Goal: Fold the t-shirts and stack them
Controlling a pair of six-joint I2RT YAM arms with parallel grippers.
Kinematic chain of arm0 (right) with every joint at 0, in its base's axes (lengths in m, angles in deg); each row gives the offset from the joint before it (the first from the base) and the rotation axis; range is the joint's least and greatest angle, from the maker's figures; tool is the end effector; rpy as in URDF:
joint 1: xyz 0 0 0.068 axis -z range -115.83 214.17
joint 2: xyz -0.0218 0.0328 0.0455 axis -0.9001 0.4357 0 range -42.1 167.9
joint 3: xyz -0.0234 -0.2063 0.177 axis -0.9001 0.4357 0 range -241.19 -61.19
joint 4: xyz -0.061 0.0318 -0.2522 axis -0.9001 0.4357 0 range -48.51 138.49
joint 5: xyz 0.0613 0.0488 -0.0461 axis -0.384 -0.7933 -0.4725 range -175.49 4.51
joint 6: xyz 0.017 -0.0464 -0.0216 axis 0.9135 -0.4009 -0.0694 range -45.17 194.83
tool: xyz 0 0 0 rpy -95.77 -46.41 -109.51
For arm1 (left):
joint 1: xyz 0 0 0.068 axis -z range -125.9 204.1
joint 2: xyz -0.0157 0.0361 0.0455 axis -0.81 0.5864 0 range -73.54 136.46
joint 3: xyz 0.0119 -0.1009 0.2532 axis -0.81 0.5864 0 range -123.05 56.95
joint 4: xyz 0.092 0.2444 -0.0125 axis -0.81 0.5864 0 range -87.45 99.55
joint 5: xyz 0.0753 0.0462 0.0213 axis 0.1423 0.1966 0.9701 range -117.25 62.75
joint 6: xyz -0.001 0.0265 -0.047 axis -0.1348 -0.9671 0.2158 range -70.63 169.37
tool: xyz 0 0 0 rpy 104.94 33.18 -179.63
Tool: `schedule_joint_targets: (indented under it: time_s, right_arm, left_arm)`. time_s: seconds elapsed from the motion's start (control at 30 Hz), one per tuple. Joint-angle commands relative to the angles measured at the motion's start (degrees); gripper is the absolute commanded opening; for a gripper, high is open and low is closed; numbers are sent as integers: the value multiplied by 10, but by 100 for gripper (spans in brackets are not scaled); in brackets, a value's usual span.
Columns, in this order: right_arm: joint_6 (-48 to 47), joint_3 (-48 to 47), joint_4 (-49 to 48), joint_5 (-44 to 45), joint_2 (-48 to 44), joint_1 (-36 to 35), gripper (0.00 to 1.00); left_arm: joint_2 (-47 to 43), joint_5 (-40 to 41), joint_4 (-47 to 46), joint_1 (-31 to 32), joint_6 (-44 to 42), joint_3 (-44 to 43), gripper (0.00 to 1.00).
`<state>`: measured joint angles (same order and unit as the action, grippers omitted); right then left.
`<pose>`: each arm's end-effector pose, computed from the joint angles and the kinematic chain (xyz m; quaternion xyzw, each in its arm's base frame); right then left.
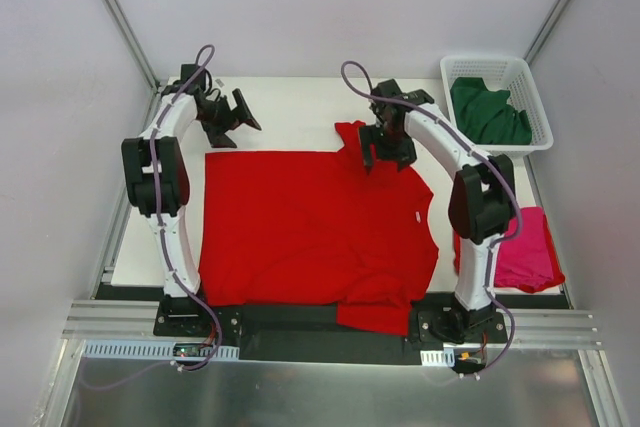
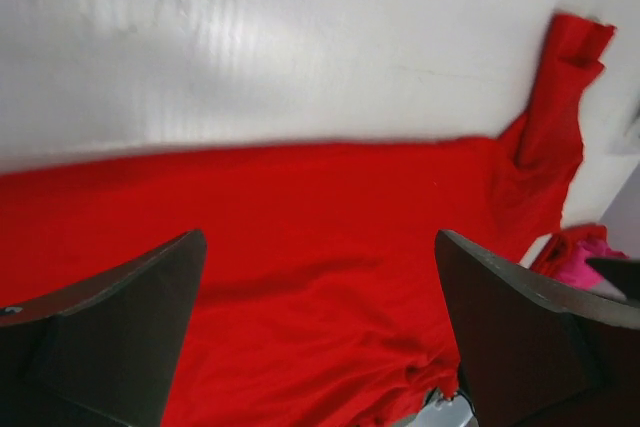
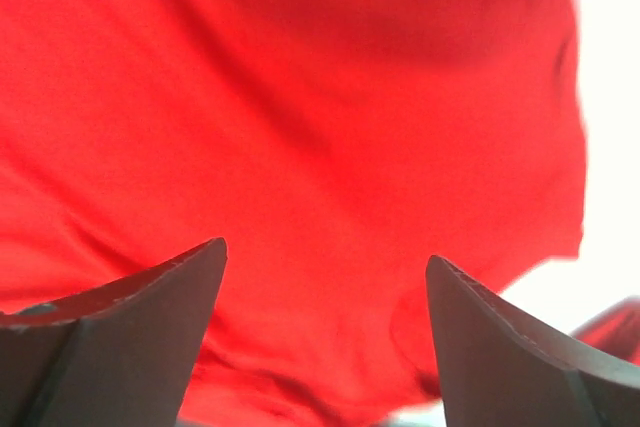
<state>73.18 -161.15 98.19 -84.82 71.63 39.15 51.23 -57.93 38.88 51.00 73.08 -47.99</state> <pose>0.3764 0.1751 0.2518 -0.2263 0.9592 0.0287 0.1672 0.4799 0.0078 0.2167 -0.1390 0.9154 -0.2992 0.2309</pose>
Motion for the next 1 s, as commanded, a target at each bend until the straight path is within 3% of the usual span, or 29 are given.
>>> schedule_joint_targets:
  time_s: [0.0, 0.13, 0.37, 0.6, 0.97]
  right_arm:
    - [-14, -139, -18, 25, 60, -3, 85]
    - [-28, -246, -16, 23, 139, -1, 82]
    - [-65, -276, -83, 52, 203, -9, 75]
    - [-80, -300, -138, 64, 243, -8, 75]
    - [-76, -344, -180, 57, 293, 22, 75]
  left_arm:
    - [-130, -35, -4, 3, 15, 65, 99]
    - [-210, -51, -10, 12, 20, 149, 99]
    - [-383, -110, -32, 29, 44, 320, 99]
    - [-491, -98, -67, 106, 84, 454, 99]
    - [-570, -97, -99, 130, 145, 485, 99]
